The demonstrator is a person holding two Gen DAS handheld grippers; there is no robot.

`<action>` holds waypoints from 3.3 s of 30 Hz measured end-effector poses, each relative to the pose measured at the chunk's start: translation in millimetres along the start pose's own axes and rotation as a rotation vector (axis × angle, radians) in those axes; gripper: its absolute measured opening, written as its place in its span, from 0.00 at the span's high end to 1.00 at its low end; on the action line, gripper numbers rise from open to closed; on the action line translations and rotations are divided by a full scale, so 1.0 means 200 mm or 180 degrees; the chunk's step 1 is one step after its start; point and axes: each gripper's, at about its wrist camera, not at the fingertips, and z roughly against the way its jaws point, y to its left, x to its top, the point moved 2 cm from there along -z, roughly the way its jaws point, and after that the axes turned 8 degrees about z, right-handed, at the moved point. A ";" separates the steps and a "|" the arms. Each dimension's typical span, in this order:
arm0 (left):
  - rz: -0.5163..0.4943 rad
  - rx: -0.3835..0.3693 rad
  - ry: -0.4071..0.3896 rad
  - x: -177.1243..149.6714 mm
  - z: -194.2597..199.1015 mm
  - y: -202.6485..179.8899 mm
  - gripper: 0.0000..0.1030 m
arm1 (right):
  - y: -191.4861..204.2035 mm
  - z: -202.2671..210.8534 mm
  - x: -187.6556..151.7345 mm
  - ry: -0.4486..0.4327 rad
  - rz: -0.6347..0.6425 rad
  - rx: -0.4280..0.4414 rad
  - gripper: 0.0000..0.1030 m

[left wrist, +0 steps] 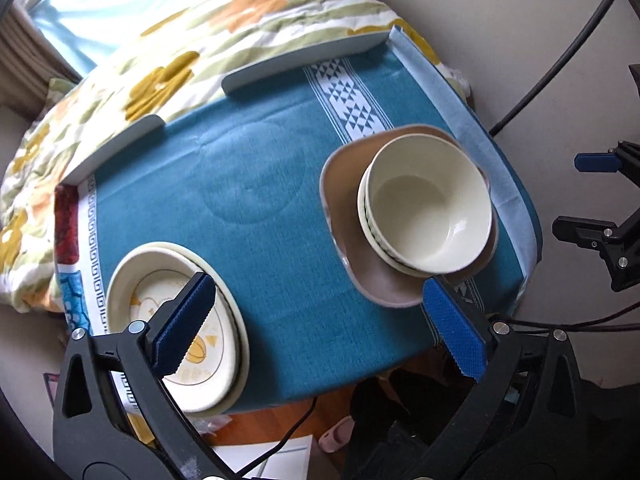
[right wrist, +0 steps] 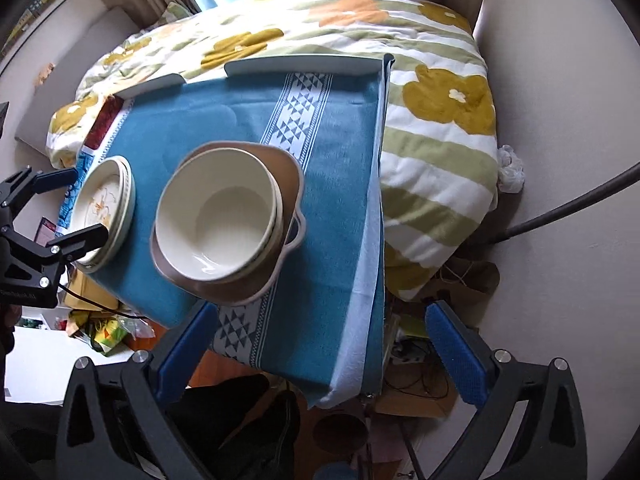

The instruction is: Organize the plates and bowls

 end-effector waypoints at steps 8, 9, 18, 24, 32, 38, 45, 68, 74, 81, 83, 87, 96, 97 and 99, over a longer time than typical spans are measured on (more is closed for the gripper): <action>-0.0061 -0.0083 0.0477 -0.01 -0.29 0.01 0.05 | 0.00 -0.26 0.05 0.0458 0.0041 0.0051 0.09; -0.0061 -0.0091 0.0517 -0.01 -0.32 0.01 0.09 | 0.00 -0.27 0.05 0.0494 0.0046 0.0069 0.12; -0.0171 -0.0215 0.0711 -0.02 -0.48 -0.08 0.43 | 0.06 -0.39 0.09 0.0653 0.0131 0.0230 0.44; -0.0177 -0.0418 0.0728 -0.03 -0.57 -0.12 0.69 | 0.07 -0.46 0.09 0.0509 0.0096 0.0371 0.67; -0.0379 -0.0366 0.0376 -0.10 -0.58 -0.19 0.82 | 0.13 -0.47 0.07 0.0089 0.0180 0.0336 0.85; -0.0504 -0.0309 0.0198 -0.14 -0.57 -0.22 0.82 | 0.18 -0.45 0.06 -0.0051 0.0332 0.0186 0.85; -0.0461 -0.0294 0.0069 -0.13 -0.54 -0.21 0.82 | 0.19 -0.43 0.06 -0.0206 0.0414 0.0096 0.85; 0.0022 -0.0118 -0.0338 -0.14 0.08 0.40 0.82 | 0.72 -0.02 0.42 -0.0625 0.1009 0.0074 0.85; -0.0022 -0.0054 -0.0218 -0.25 0.09 0.74 0.82 | 1.02 -0.13 0.51 -0.0540 0.0945 0.0193 0.85; -0.0063 -0.0086 -0.0028 -0.39 -0.03 1.00 0.82 | 1.29 -0.32 0.55 -0.0382 0.0788 0.0282 0.85; -0.0084 -0.0111 -0.0003 -0.42 -0.07 1.04 0.82 | 1.34 -0.36 0.54 -0.0340 0.0742 0.0277 0.85; -0.0076 -0.0198 0.0060 -0.46 -0.13 1.10 0.82 | 1.40 -0.41 0.54 -0.0269 0.0688 0.0244 0.85; 0.0054 -0.0293 0.0098 -0.50 -0.20 1.15 0.82 | 1.43 -0.46 0.55 -0.0267 0.0666 0.0193 0.85; 0.0079 -0.0303 0.0104 -0.50 -0.21 1.16 0.82 | 1.43 -0.46 0.55 -0.0271 0.0658 0.0199 0.85; 0.0111 -0.0317 0.0097 -0.51 -0.22 1.17 0.82 | 1.44 -0.47 0.55 -0.0273 0.0666 0.0198 0.85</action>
